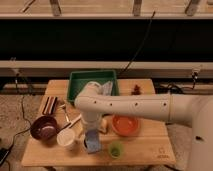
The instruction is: Place sponge in tray
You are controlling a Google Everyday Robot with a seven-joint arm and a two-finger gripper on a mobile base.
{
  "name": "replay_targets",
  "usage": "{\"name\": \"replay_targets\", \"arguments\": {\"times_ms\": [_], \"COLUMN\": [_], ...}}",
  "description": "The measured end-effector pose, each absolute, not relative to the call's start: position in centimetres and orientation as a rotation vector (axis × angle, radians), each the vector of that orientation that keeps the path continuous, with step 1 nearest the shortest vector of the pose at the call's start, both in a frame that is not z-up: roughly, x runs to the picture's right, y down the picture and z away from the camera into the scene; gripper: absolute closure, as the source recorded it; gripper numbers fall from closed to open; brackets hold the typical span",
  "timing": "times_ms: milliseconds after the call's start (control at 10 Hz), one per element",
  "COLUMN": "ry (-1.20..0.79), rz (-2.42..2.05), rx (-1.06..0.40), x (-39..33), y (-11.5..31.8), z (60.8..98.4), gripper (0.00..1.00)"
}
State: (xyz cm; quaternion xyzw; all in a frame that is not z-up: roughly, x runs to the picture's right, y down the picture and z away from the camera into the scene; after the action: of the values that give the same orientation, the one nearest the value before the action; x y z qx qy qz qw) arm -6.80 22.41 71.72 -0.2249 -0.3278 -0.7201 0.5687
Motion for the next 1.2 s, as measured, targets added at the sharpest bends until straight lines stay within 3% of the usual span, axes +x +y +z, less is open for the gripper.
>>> {"name": "replay_targets", "arguments": {"times_ms": [500, 600, 900, 1200], "ry": [-0.74, -0.732, -0.706, -0.721], "rz": [-1.71, -1.71, -1.705, -1.675], "rx": [-0.503, -0.485, -0.429, -0.34], "x": [-6.1, -5.7, -4.5, -4.3], "y": [20.3, 18.9, 13.8, 8.0], "z": [69.8, 69.0, 67.7, 69.1], "gripper": [0.92, 0.98, 1.0, 1.0]}}
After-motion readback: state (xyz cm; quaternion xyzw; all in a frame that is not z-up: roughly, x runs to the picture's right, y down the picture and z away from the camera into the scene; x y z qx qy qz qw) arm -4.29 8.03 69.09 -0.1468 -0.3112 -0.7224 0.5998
